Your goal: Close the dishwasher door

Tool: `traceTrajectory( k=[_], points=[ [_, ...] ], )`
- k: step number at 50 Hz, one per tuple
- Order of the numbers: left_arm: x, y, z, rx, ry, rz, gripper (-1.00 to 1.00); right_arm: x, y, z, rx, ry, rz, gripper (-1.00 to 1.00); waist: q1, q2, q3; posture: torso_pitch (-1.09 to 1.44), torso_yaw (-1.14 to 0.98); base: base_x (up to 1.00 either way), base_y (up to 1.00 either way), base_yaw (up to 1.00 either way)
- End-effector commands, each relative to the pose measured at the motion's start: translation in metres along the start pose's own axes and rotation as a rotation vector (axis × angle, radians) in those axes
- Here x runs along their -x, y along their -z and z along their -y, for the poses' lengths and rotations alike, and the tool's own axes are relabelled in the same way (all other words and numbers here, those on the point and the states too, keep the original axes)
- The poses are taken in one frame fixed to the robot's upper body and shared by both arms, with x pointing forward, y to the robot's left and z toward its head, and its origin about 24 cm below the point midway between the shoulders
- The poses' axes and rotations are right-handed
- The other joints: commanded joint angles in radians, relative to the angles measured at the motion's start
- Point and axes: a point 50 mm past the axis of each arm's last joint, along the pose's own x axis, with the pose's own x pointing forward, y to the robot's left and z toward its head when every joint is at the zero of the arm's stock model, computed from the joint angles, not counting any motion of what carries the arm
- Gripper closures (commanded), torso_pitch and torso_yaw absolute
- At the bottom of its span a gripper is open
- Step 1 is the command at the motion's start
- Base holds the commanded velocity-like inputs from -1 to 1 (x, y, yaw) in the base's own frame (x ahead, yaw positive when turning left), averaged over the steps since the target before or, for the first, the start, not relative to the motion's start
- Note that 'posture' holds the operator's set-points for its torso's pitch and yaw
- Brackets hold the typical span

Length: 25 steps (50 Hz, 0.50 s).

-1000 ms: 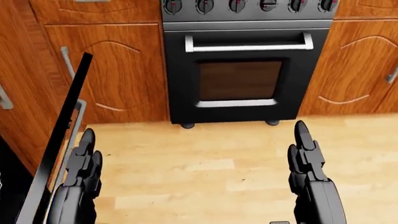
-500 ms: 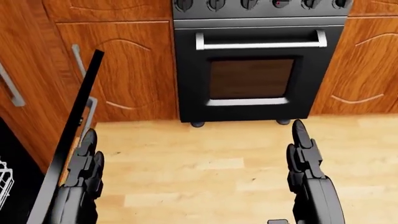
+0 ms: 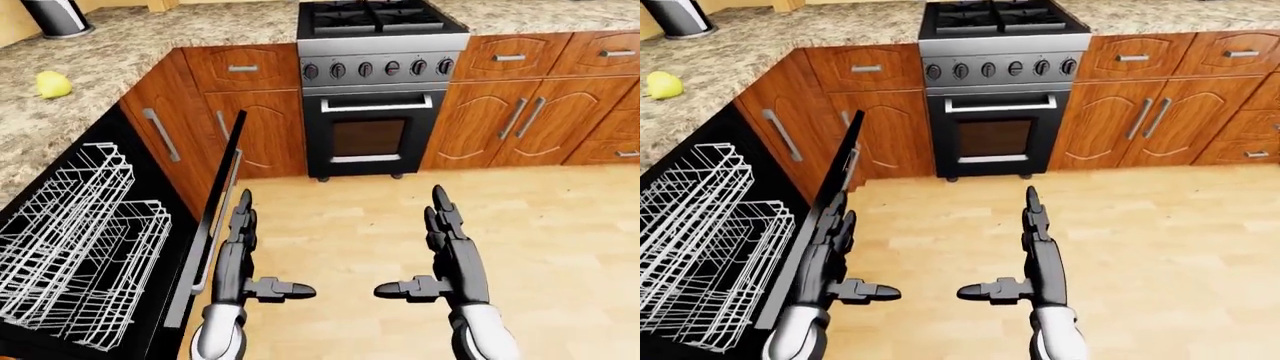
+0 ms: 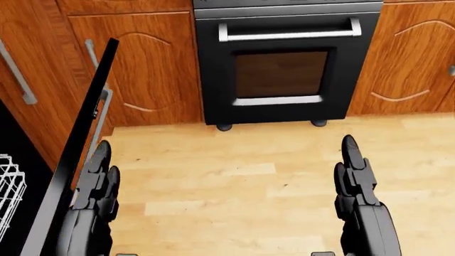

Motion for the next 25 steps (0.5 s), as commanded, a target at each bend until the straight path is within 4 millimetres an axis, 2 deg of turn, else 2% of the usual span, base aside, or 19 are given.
traceTrajectory(
  k=[1,4,5,7,8,10,19,20,21,22,25],
  points=[
    [-0.0011,-0.0103,0.0001,0.001,-0.003,0.056,-1.0,0.0,-0.0114,0.0007,0.004,0.0,0.064,-1.0,0.009,-0.005,0.0,0.0,0.0,0.0,0.0,0.0],
    [-0.0007,-0.0105,0.0003,0.001,-0.003,0.056,-1.0,0.0001,-0.0108,0.0008,0.005,0.0,0.062,-1.0,0.01,-0.022,-0.035,0.0,0.0,0.0,0.0,0.0],
    [-0.0006,-0.0109,0.0002,0.002,-0.003,0.056,-1.0,0.0003,-0.0112,0.0007,0.005,0.0,0.062,-1.0,0.016,-0.035,-0.042,0.0,0.0,0.0,0.0,0.0],
    [-0.0003,-0.0118,-0.0001,0.003,-0.004,0.057,-1.0,0.0008,-0.0119,0.0008,0.004,0.0,0.064,-1.0,0.029,-0.077,-0.047,0.0,0.0,0.0,0.0,0.0],
    [-0.0003,-0.0118,-0.0002,0.002,-0.004,0.057,-1.0,0.0008,-0.0116,0.0009,0.004,0.0,0.064,-1.0,0.037,-0.059,-0.039,0.0,0.0,0.0,0.0,0.0],
    [0.0,-0.0119,-0.0001,0.002,-0.004,0.057,-1.0,0.0009,-0.0117,0.0007,0.005,0.001,0.063,-1.0,0.038,-0.069,-0.036,0.0,0.0,0.0,0.0,0.0],
    [0.0,-0.0115,0.0007,0.003,-0.001,0.056,-1.0,-0.0006,-0.0124,-0.0006,0.011,-0.001,0.061,-1.0,0.044,-0.068,-0.037,0.0,0.0,0.0,0.0,0.0],
    [0.0002,-0.012,0.0009,0.003,0.0,0.057,-1.0,-0.0006,-0.0132,-0.0007,0.012,-0.001,0.061,-1.0,0.043,-0.064,-0.051,0.0,0.0,0.0,0.07,0.0],
    [0.0002,-0.012,0.0008,0.003,0.0,0.057,-1.0,-0.0005,-0.0135,-0.0008,0.012,-0.002,0.061,-1.0,0.041,-0.068,-0.031,0.0,0.0,0.0,0.09,0.0],
    [0.0001,-0.0118,0.0008,0.003,0.0,0.056,-1.0,-0.0006,-0.0134,-0.0007,0.012,-0.002,0.061,-1.0,0.04,-0.068,-0.023,0.0,0.0,0.0,0.09,0.0],
    [0.0005,-0.0121,0.0012,0.003,0.002,0.057,-1.0,-0.0005,-0.0143,-0.0008,0.013,-0.003,0.062,-1.0,0.039,-0.054,-0.017,0.0,0.0,0.0,0.09,0.0]
  ],
)
